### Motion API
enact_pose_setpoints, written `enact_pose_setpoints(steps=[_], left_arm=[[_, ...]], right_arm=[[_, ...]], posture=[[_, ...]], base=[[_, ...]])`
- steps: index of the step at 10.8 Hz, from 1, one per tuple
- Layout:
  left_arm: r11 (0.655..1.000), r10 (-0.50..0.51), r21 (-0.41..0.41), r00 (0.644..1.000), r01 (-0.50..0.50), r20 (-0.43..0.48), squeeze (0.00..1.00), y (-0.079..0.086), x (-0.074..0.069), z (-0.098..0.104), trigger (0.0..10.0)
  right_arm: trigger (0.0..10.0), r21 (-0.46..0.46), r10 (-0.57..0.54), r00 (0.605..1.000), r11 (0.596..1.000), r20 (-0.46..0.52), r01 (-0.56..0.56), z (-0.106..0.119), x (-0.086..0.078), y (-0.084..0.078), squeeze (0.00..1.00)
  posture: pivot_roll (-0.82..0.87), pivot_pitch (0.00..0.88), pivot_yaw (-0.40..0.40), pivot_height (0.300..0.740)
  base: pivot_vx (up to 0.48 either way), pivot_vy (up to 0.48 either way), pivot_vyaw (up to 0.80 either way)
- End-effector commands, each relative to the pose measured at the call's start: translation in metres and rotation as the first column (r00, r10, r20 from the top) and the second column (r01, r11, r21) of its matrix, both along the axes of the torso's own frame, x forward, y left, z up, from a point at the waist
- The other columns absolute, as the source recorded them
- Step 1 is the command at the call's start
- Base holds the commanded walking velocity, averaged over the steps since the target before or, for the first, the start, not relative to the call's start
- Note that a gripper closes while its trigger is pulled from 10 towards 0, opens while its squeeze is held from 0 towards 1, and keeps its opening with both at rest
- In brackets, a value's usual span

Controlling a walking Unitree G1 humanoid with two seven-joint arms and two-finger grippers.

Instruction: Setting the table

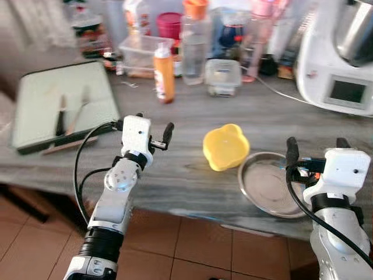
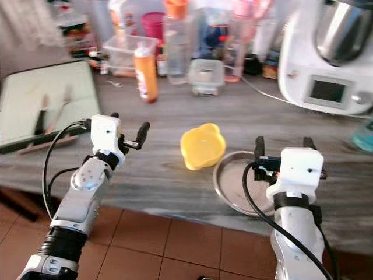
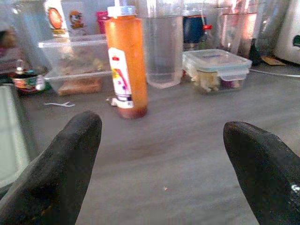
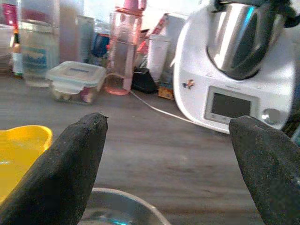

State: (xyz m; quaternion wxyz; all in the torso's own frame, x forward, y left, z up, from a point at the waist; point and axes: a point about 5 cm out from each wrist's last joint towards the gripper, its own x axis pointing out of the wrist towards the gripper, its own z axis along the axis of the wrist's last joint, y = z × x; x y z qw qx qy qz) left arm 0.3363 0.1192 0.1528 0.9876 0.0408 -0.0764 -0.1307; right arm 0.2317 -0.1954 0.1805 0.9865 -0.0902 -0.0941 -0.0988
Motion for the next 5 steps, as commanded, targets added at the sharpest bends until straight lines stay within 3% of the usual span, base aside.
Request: enact_pose_setpoints(steps=[1,3,5], left_arm=[[1.000,0.004,0.008,1.000,-0.004,0.006,0.00,0.0002,0.0012,0.0010,10.0],[1.000,-0.003,0.007,1.000,0.003,0.003,0.00,-0.0009,0.0026,0.0020,10.0],[1.000,-0.005,0.006,1.000,0.005,0.000,0.00,-0.0010,0.0023,0.0016,10.0]], right_arm=[[10.0,-0.005,0.004,1.000,1.000,0.009,-0.004,0.0006,0.0008,0.0003,0.52],[10.0,0.018,0.008,1.000,1.000,0.012,-0.008,0.0027,0.0013,0.0017,0.52],[10.0,0.029,0.002,1.000,1.000,0.012,-0.002,0.0029,0.0008,0.0000,0.52]], posture=[[0.04,0.064,0.002,0.740],[0.03,0.068,0.005,0.740],[0.03,0.073,0.009,0.740]], base=[[0.000,0.000,0.00],[0.000,0.000,0.00],[-0.262,0.000,0.00]])
